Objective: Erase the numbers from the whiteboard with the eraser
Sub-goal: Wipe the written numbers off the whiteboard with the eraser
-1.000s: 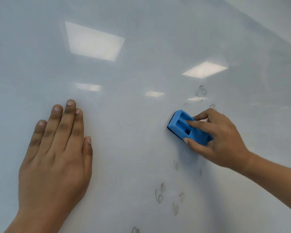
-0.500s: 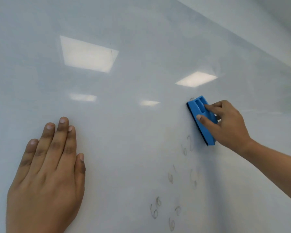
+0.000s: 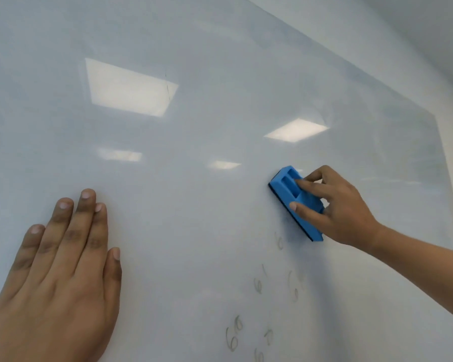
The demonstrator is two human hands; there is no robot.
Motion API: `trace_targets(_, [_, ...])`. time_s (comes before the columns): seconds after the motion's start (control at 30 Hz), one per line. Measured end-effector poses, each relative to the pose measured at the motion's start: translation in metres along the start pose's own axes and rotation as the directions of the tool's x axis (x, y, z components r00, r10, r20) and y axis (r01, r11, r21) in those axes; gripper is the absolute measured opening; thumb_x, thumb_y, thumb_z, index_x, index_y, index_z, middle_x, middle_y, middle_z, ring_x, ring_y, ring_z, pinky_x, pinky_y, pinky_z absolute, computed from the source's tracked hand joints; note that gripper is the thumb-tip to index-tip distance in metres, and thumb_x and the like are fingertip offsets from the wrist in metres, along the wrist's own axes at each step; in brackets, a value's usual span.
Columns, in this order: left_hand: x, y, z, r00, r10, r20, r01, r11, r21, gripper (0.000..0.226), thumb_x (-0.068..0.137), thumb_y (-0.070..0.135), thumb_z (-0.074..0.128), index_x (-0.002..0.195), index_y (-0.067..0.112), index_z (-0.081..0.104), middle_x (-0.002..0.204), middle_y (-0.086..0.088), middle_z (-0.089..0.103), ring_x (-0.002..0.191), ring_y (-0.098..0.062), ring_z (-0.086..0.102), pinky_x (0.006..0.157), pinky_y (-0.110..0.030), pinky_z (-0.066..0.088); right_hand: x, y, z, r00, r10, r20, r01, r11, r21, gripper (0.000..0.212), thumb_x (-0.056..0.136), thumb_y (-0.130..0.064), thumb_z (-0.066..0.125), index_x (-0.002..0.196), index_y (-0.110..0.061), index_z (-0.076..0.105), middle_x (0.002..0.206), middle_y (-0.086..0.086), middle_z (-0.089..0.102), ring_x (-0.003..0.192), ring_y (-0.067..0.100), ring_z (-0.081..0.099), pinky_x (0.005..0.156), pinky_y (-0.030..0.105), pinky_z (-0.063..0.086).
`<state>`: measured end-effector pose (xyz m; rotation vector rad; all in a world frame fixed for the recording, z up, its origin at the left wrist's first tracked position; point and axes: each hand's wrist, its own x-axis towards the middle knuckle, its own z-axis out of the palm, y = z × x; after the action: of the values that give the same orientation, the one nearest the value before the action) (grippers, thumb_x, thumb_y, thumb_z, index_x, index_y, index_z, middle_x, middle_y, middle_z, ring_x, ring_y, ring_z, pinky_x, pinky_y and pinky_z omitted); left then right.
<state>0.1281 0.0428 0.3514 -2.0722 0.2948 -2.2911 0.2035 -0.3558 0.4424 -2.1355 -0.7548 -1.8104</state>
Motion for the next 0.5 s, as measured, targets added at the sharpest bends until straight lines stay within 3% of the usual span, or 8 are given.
trace_targets(0.03, [0.0,0.0,0.001,1.0,0.006,0.004,-0.006,1.0,0.002,0.057,0.103,0.023,0.031,0.155,0.0,0.028,0.165,-0.014,0.023,0.155,-0.029,0.014,0.111,-0.07,0.032,-0.001,0.005,-0.003,1.0,-0.018,0.015,0.018,1.0,-0.019,0.052,0.084,-0.056,0.063,0.119,-0.018,0.07,0.102,-0.006,0.053,0.082,0.018,0.057,0.073,0.033,0.049])
trace_targets(0.1, [0.0,-0.001,0.001,1.0,0.008,0.017,-0.008,1.0,-0.005,0.057,0.103,0.023,0.031,0.155,-0.002,0.027,0.166,-0.015,0.022,0.155,-0.031,0.014,0.111,-0.07,0.031,0.004,0.015,-0.005,0.976,0.213,-0.05,-0.213,0.977,0.008,0.053,0.083,-0.055,0.066,0.123,-0.019,0.068,0.102,-0.005,0.052,0.079,0.015,0.057,0.073,0.032,0.048])
trace_targets(0.13, [0.0,-0.001,0.0,1.0,0.002,0.028,-0.001,1.0,-0.012,0.057,0.103,0.023,0.03,0.155,-0.002,0.027,0.166,-0.015,0.021,0.155,-0.031,0.013,0.112,-0.07,0.03,0.005,0.018,-0.003,0.929,0.361,-0.078,-0.358,0.932,0.053,0.054,0.083,-0.054,0.067,0.126,-0.02,0.065,0.103,-0.006,0.051,0.078,0.011,0.056,0.074,0.03,0.046])
trace_targets(0.2, [0.002,0.001,0.0,0.999,-0.018,0.036,0.019,1.0,-0.025,0.057,0.104,0.024,0.03,0.155,-0.002,0.028,0.166,-0.014,0.02,0.155,-0.03,0.012,0.113,-0.069,0.029,-0.001,0.012,0.003,0.882,0.462,-0.09,-0.452,0.884,0.117,0.054,0.082,-0.051,0.069,0.127,-0.021,0.064,0.103,-0.006,0.05,0.081,0.009,0.055,0.075,0.031,0.048])
trace_targets(0.27, [0.002,0.005,-0.002,0.999,-0.037,0.033,0.038,0.999,-0.023,0.056,0.104,0.023,0.03,0.154,-0.002,0.031,0.165,-0.015,0.022,0.155,-0.029,0.013,0.115,-0.066,0.028,-0.019,-0.017,0.007,0.949,0.312,-0.052,-0.303,0.943,0.136,0.05,0.081,-0.051,0.073,0.122,-0.023,0.068,0.102,-0.008,0.052,0.086,0.01,0.056,0.077,0.035,0.051])
trace_targets(0.33, [0.004,0.008,-0.008,0.997,-0.054,0.051,0.053,0.999,0.007,0.055,0.104,0.024,0.031,0.153,-0.003,0.031,0.165,-0.016,0.023,0.154,-0.031,0.016,0.121,-0.061,0.022,-0.047,-0.06,0.007,0.998,0.036,0.054,-0.042,0.992,0.118,0.047,0.077,-0.054,0.071,0.116,-0.027,0.071,0.102,-0.008,0.054,0.085,0.011,0.053,0.075,0.037,0.049])
trace_targets(0.4, [0.006,0.012,-0.016,0.993,-0.071,0.09,0.066,0.996,0.057,0.055,0.105,0.025,0.031,0.154,-0.002,0.03,0.165,-0.016,0.022,0.154,-0.032,0.017,0.126,-0.051,0.012,-0.083,-0.106,0.014,0.96,-0.214,0.179,0.198,0.975,0.105,0.045,0.075,-0.054,0.07,0.113,-0.029,0.071,0.103,-0.005,0.058,0.08,0.011,0.048,0.072,0.035,0.043])
trace_targets(0.5, [0.007,0.015,-0.024,0.989,-0.082,0.127,0.065,0.989,0.131,0.054,0.108,0.025,0.03,0.156,0.0,0.026,0.166,-0.015,0.02,0.154,-0.031,0.015,0.126,-0.039,0.004,-0.158,-0.161,0.036,0.813,-0.465,0.35,0.421,0.885,0.198,0.039,0.075,-0.047,0.071,0.108,-0.026,0.07,0.095,0.0,0.06,0.075,0.017,0.051,0.067,0.033,0.04])
